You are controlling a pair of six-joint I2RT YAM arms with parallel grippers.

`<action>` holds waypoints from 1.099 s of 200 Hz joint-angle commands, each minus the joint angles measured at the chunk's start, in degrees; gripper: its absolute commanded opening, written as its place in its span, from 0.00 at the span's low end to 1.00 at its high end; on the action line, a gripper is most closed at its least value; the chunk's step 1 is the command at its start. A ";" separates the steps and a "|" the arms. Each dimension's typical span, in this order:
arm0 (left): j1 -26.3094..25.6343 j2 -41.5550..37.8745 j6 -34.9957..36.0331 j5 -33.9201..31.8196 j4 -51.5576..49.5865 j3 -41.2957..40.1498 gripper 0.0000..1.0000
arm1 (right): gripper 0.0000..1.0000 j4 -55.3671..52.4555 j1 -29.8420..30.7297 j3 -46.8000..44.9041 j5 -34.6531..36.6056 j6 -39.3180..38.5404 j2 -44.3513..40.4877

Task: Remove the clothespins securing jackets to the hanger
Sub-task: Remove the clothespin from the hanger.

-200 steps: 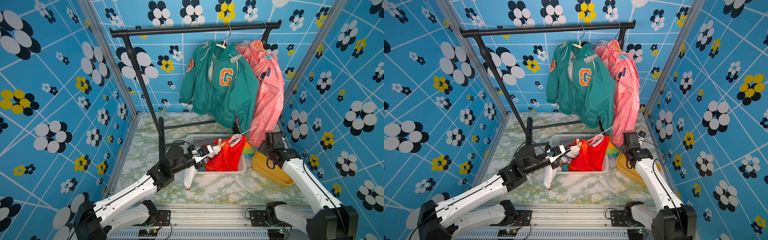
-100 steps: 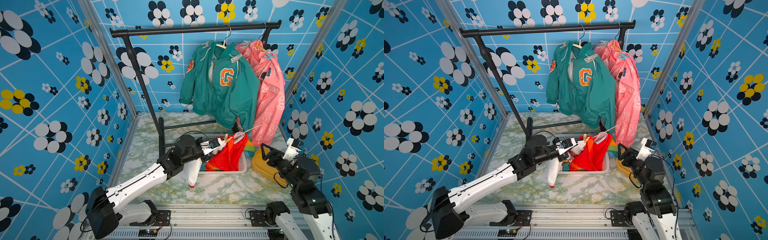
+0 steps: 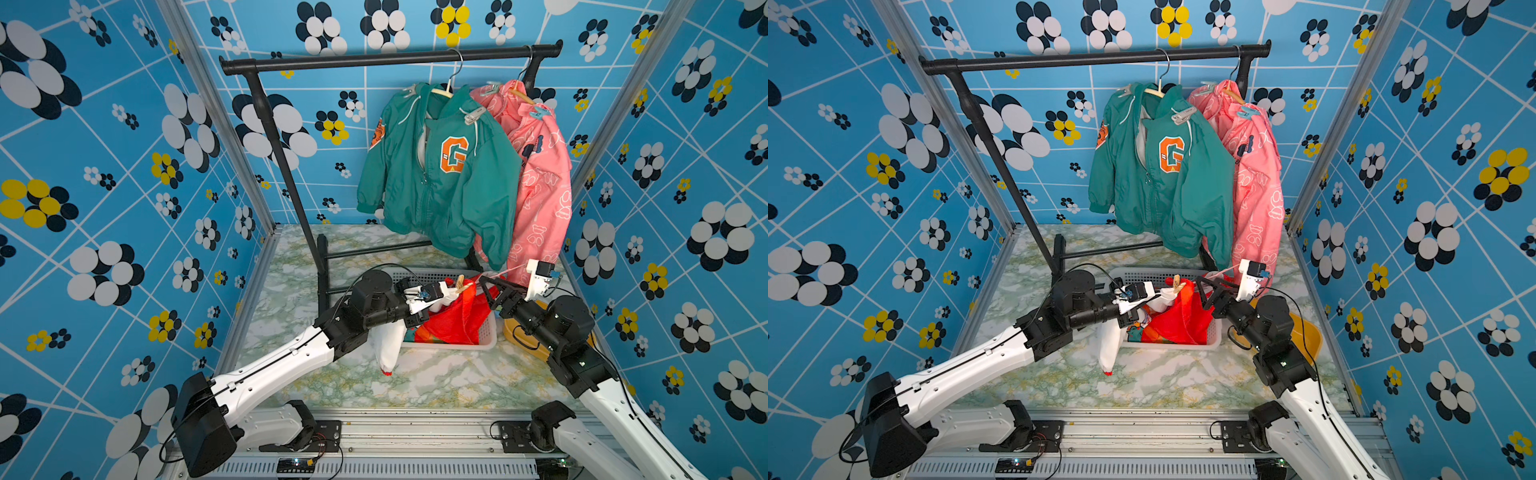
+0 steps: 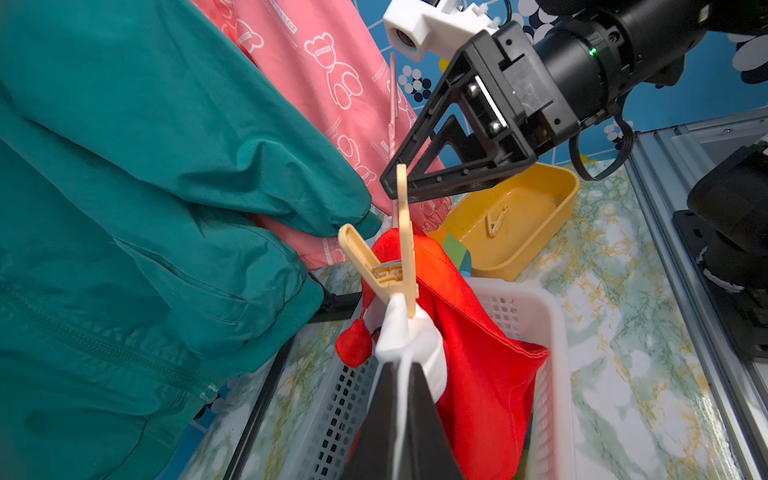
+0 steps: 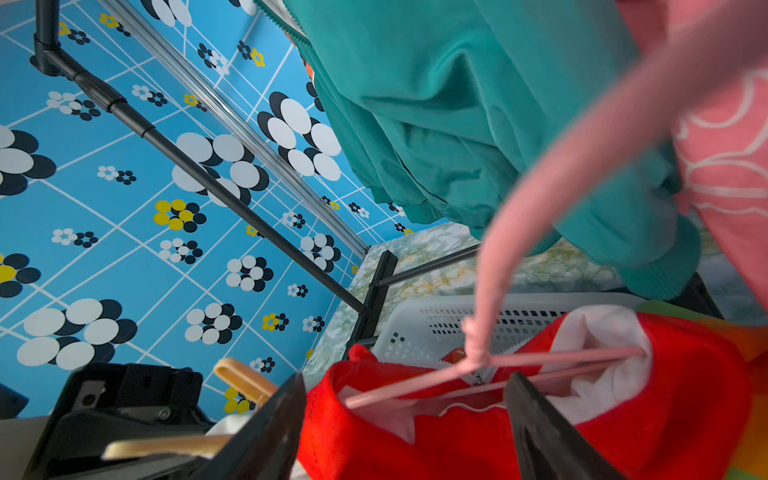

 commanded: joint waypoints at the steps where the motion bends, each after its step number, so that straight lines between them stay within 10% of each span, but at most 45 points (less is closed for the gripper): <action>1: -0.82 -1.09 -0.31 2.00 2.38 2.20 0.00 | 0.78 0.41 0.34 2.90 4.61 -0.63 1.28; 58: -3.88 4.12 7.62 -16.82 15.76 -1.87 0.00 | 0.77 -37.27 0.34 23.47 18.22 7.15 7.06; 114: -8.04 21.28 33.48 -38.26 48.88 -6.18 0.00 | 0.78 -43.22 0.16 32.25 9.03 13.69 14.16; 168: -8.64 32.43 48.15 -40.31 73.23 -8.10 0.00 | 0.79 -48.51 -2.06 35.76 3.38 19.10 19.96; 220: -9.76 35.90 52.17 -41.40 73.78 -6.90 0.00 | 0.76 -45.53 -2.14 37.82 -1.41 21.07 27.13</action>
